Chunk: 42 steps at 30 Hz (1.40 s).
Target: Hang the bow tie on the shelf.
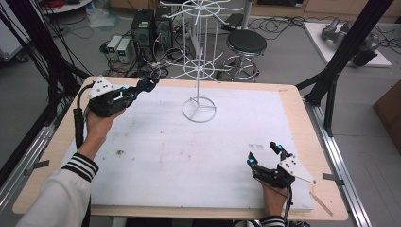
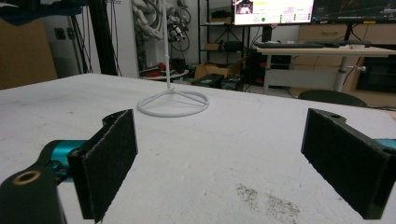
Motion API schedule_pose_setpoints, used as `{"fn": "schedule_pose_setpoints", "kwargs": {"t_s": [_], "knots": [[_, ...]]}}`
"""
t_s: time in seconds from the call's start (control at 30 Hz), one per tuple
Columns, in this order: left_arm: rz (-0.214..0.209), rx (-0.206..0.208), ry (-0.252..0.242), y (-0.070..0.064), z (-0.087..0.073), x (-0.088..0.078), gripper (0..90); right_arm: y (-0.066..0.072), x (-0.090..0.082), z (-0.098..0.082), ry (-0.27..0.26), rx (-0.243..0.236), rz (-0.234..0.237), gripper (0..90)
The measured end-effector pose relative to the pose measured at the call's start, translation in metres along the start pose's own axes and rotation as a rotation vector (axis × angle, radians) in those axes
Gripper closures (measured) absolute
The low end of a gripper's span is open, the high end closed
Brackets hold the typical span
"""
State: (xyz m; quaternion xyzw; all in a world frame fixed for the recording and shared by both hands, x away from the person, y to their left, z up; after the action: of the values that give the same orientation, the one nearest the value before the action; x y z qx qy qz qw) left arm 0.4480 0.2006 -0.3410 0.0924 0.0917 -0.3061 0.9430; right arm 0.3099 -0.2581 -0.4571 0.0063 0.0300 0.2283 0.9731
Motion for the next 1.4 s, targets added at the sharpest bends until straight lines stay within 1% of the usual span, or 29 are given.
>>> {"fn": "schedule_pose_setpoints", "kwargs": {"t_s": [0.07, 0.17, 0.2, 0.23, 0.3, 0.47, 0.53, 0.57, 0.67, 0.77, 0.97, 1.1, 1.4], "knots": [[0.001, 0.008, -0.014, -0.004, 0.006, 0.002, 78.2, 0.0, 0.0, 0.0, -0.001, 0.003, -0.001, 9.7], [-0.003, -0.002, -0.043, -0.009, 0.018, 0.004, 78.2, 0.0, -0.001, 0.0, -0.001, 0.005, -0.001, 9.7], [0.0, 0.001, -0.047, -0.011, 0.022, 0.005, 78.2, 0.001, -0.001, 0.0, 0.0, 0.008, -0.001, 9.7], [0.0, 0.001, -0.047, -0.011, 0.022, 0.005, 78.2, 0.0, -0.001, 0.0, -0.003, 0.006, 0.0, 9.7], [0.001, 0.012, -0.049, -0.013, 0.028, 0.007, 78.2, 0.0, -0.001, 0.0, -0.006, 0.003, 0.001, 9.7], [-0.002, 0.014, -0.055, -0.017, 0.033, 0.009, 78.2, 0.0, -0.001, 0.0, -0.006, 0.004, 0.002, 9.7], [-0.001, 0.014, -0.061, -0.018, 0.035, 0.011, 78.2, 0.0, -0.001, 0.0, -0.009, -0.001, 0.001, 9.7], [0.0, 0.015, -0.068, -0.02, 0.037, 0.012, 78.2, 0.0, -0.001, 0.0, -0.007, 0.004, 0.002, 9.7], [-0.001, 0.014, -0.075, -0.023, 0.039, 0.014, 78.2, 0.0, -0.001, 0.0, -0.009, -0.001, 0.001, 9.7], [-0.012, 0.019, -0.076, -0.027, 0.04, 0.019, 78.2, 0.0, -0.001, 0.0, -0.008, 0.003, 0.002, 9.7], [-0.007, 0.019, -0.082, -0.032, 0.042, 0.026, 78.2, -0.001, -0.001, 0.0, -0.011, -0.003, 0.002, 9.7], [-0.008, 0.017, -0.081, -0.035, 0.044, 0.03, 78.1, 0.0, -0.001, 0.0, -0.009, 0.004, 0.0, 9.8], [-0.012, 0.022, -0.062, -0.04, 0.041, 0.041, 78.1, 0.0, -0.001, 0.0, -0.011, 0.01, 0.003, 9.7]]}}
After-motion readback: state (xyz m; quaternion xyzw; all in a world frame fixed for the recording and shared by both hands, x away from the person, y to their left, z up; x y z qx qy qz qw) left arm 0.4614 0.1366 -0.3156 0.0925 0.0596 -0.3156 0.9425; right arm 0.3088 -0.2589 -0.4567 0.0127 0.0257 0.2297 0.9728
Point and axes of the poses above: each handheld gripper's, and its own axes: x roughly forward along the jaws, z roughly out of its top, y roughly to its left, the point moved 6 cm from there along x, roughly forward along the jaws
